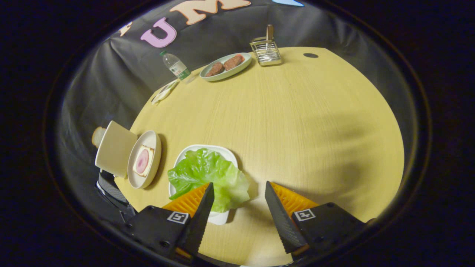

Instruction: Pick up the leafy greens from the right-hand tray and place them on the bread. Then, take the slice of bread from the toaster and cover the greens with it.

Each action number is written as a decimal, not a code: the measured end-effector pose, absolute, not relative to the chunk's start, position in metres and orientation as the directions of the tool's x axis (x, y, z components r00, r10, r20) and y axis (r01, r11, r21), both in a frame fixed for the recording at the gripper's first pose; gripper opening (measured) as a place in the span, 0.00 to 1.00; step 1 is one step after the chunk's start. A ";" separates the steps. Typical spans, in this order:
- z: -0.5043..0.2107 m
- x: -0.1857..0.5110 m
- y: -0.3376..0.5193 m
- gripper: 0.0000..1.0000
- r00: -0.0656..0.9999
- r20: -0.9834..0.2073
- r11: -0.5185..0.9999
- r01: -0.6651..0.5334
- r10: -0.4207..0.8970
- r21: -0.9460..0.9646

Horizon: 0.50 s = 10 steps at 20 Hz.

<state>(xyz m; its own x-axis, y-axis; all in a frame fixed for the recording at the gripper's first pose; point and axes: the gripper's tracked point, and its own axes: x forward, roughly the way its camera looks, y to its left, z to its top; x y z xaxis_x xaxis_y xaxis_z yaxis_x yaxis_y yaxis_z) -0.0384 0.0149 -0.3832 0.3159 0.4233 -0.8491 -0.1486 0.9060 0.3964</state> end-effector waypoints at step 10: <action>-0.381 -0.046 0.018 0.40 0.280 -0.875 0.918 -0.107 0.395 0.381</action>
<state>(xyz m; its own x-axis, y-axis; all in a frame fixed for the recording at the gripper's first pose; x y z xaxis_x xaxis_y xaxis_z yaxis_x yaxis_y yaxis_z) -0.0464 0.0178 -0.3815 0.2797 0.3953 -0.8749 -0.1074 0.9185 0.3806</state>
